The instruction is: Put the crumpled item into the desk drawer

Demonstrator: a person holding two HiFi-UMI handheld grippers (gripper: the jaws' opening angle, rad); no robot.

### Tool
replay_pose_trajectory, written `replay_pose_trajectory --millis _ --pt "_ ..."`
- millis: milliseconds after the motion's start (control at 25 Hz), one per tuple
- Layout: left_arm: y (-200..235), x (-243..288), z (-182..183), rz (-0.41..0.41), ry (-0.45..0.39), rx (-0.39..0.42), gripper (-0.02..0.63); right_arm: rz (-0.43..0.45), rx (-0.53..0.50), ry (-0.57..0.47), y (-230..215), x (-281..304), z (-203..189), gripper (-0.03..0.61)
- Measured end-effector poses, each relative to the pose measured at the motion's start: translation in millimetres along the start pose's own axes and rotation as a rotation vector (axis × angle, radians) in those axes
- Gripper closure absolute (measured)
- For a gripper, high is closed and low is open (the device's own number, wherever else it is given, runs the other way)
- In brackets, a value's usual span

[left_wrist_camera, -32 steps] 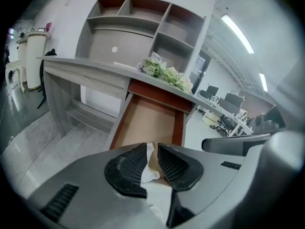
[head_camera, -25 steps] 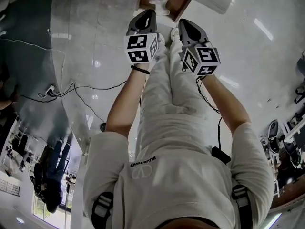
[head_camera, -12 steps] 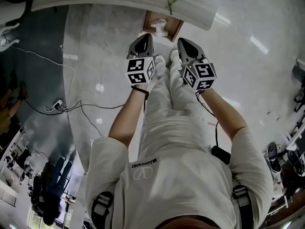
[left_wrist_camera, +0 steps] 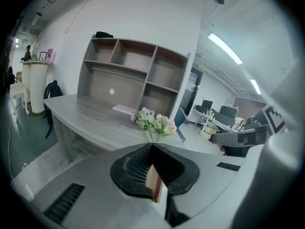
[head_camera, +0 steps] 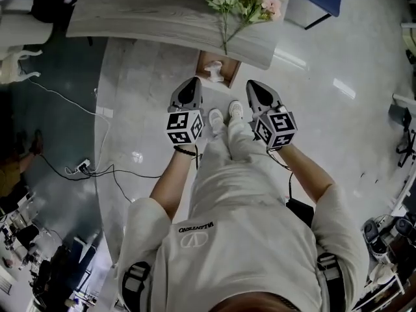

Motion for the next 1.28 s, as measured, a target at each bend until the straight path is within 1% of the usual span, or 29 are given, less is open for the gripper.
replay_pose_trajectory --millis 360,600,840,1080,1200,1280 --pt "-18.3 -39.1 59.6 0.004 -0.085 0.017 0.611 -0.054 -0.021 -0.087 -20.8 -51.5 53.8 0.580" --pt "-30.3 -56.0 89.7 0.004 -0.139 0.043 0.611 -0.051 -0.058 -0.138 -27.2 -81.3 84.8 0.580" --pt "-40.5 -75.2 125.9 0.012 -0.215 0.105 0.611 -0.053 -0.094 -0.190 -37.6 -113.0 111.2 0.580" --pt "-57.5 -91.8 160.5 0.015 -0.298 0.175 0.612 -0.100 -0.072 -0.258 -57.3 -144.1 142.5 0.580" --pt "-62.7 -101.6 172.2 0.029 -0.330 0.224 0.612 -0.121 -0.057 -0.284 -67.0 -156.2 154.0 0.580" --pt "-63.7 -108.6 177.7 0.033 -0.346 0.239 0.612 -0.133 -0.047 -0.303 -73.4 -164.8 160.5 0.580"
Point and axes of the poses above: the fingertips, and each gripper's own axes: x forward along the fingers, y to its left, z out of its top, the point moved 3 cm from there along -x, backward along the fingers, and after that the axes turned 14 degrees about -z, right-handed, at the moved point
